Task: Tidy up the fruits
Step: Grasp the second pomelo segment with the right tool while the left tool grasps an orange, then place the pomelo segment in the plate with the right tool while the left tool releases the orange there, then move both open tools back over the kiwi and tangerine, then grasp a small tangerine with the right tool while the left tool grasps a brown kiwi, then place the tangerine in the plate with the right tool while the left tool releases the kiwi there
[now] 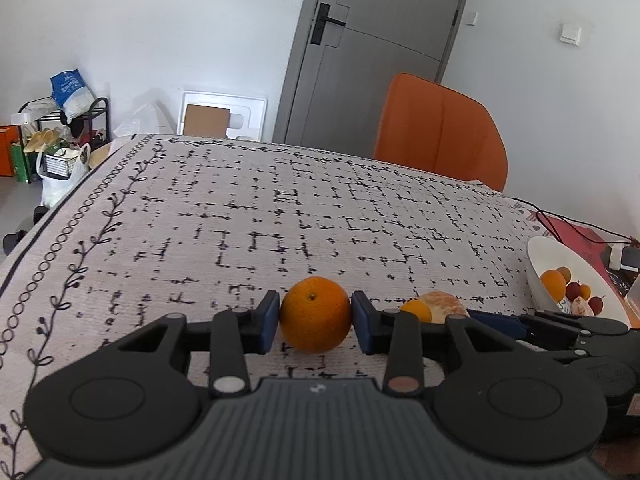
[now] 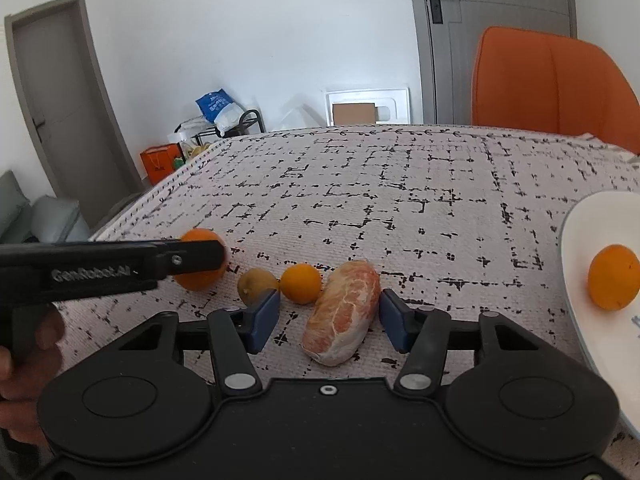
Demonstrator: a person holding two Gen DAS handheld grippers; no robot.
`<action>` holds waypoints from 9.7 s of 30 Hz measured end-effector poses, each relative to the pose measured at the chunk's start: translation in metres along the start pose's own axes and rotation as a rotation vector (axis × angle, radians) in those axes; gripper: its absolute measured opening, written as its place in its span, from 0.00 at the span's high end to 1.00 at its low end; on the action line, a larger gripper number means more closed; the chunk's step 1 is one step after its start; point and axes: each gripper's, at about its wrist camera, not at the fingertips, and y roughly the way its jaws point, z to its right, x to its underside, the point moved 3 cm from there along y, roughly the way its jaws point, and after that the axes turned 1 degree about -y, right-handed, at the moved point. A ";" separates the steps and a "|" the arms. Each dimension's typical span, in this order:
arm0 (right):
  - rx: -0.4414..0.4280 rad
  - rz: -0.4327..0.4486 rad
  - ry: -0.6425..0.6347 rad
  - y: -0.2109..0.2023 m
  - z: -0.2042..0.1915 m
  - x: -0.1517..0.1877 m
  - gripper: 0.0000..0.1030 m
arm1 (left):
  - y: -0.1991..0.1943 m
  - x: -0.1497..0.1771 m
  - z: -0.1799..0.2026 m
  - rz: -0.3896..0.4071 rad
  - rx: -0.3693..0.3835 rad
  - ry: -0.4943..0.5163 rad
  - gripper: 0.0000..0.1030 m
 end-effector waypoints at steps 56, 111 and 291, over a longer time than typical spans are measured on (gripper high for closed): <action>0.246 0.158 0.089 -0.107 0.079 0.005 0.71 | -0.024 0.000 0.086 0.053 0.115 0.115 0.64; 0.365 0.239 0.274 -0.166 0.165 0.052 0.58 | -0.001 0.005 0.206 0.065 0.236 0.287 0.43; 0.241 0.236 0.343 -0.165 0.159 0.053 0.70 | 0.001 0.005 0.211 0.063 0.203 0.364 0.75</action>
